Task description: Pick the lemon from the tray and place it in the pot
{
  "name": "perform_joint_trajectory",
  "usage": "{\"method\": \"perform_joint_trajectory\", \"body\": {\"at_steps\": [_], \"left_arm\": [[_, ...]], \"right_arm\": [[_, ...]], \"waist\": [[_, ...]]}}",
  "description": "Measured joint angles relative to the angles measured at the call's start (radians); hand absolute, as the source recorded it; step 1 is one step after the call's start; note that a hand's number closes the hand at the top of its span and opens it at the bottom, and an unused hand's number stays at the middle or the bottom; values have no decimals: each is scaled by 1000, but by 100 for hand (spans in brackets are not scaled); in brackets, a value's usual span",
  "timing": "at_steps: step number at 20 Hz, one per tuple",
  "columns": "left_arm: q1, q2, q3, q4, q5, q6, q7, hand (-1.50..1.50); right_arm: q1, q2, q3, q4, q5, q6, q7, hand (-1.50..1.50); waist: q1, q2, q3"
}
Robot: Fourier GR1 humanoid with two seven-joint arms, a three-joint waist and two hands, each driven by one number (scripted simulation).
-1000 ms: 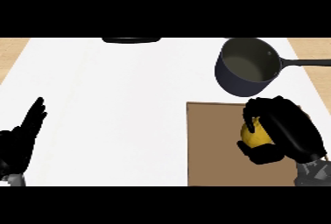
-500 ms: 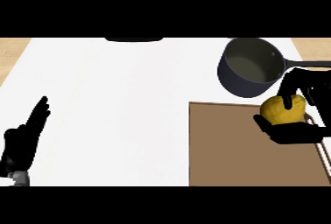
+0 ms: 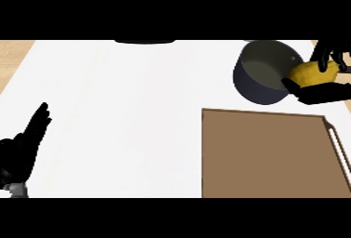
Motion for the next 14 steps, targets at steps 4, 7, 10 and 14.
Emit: {"method": "perform_joint_trajectory", "body": {"at_steps": [4,7,10,14], "left_arm": [[-12,-6,-6,-20,-7,0,28,0],[-23,-19,-19,-11,-27,12,21,0],[-18,-13,-12,-15,-15,-3,20,0],[-44,-11,-12,-11,-13,-9,33,0]], "right_arm": [[-102,-16,-21,220,25,-50,-103,150],[-191,-26,-29,413,53,-97,-187,150],[-280,-39,-38,592,75,-129,-257,150],[-382,-43,-28,811,137,-205,-333,150]], "waist": [[6,2,0],[12,5,0],[20,7,0],[30,11,1]]}}
